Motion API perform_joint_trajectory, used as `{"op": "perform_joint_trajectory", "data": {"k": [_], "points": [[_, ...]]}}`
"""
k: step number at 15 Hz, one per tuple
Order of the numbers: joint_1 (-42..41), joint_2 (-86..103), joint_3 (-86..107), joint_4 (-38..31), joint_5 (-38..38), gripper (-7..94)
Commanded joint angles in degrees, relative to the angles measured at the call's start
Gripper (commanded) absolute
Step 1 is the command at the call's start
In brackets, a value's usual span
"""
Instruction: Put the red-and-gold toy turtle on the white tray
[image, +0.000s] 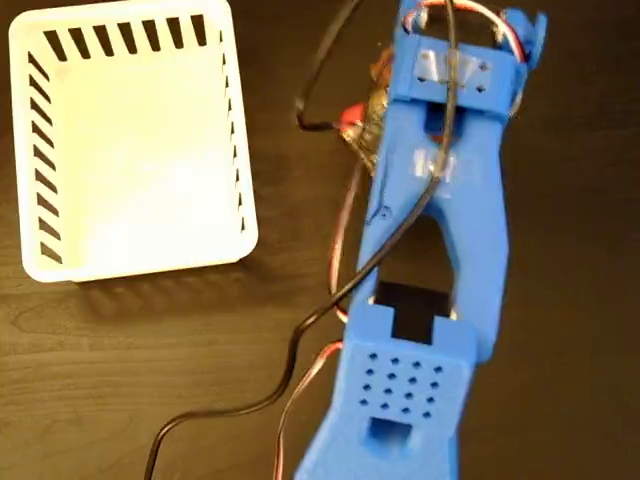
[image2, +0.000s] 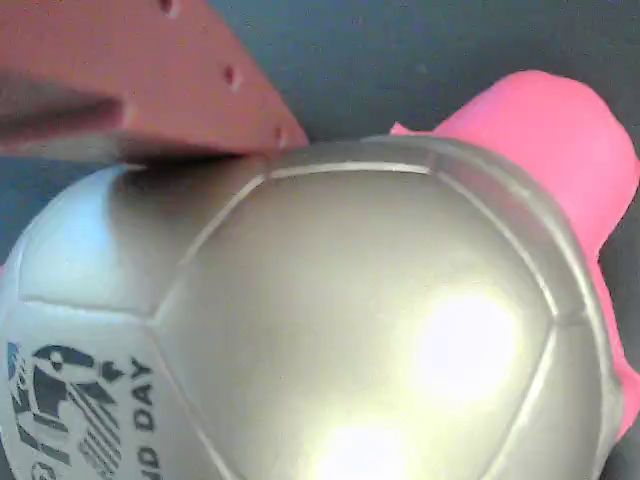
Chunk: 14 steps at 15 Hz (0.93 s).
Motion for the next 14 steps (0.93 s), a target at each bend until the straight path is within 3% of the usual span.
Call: {"op": "perform_joint_trajectory", "data": {"k": [1, 8, 14], "points": [[-2.7, 13.6, -9.6, 6.2, 3.4, 0], [-14.0, 26.5, -12.5, 13.6, 14.0, 0], [-33.2, 30.2, -3.3, 13.2, 38.0, 0]]}}
